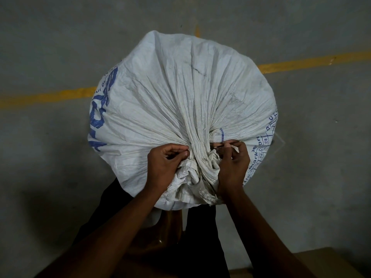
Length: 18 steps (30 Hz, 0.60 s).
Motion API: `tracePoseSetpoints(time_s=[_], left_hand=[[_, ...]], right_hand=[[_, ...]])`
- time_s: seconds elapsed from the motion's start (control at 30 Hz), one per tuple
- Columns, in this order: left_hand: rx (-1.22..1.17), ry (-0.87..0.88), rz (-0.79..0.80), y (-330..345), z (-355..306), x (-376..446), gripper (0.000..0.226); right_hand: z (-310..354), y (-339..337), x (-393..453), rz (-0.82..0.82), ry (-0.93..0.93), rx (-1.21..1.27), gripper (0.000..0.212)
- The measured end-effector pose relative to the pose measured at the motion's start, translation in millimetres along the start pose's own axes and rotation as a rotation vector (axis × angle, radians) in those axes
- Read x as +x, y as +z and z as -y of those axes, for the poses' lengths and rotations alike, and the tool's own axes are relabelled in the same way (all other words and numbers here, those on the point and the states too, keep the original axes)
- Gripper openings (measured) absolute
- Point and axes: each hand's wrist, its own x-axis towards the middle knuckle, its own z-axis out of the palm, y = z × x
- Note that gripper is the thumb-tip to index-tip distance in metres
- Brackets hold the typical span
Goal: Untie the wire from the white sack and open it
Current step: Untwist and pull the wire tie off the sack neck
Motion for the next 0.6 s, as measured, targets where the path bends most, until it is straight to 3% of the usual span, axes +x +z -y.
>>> tracePoseSetpoints(time_s=[0.37,0.6], left_hand=[[-0.042,0.045,-0.098,-16,5,-3,0.012],[-0.199,0.159,-0.119,-26,-52,24,0.018]], right_hand=[[6,5,6,0.019,-0.109,-0.136,0.012],[23,14,-7,0.101,-0.286,-0.261,0.011]])
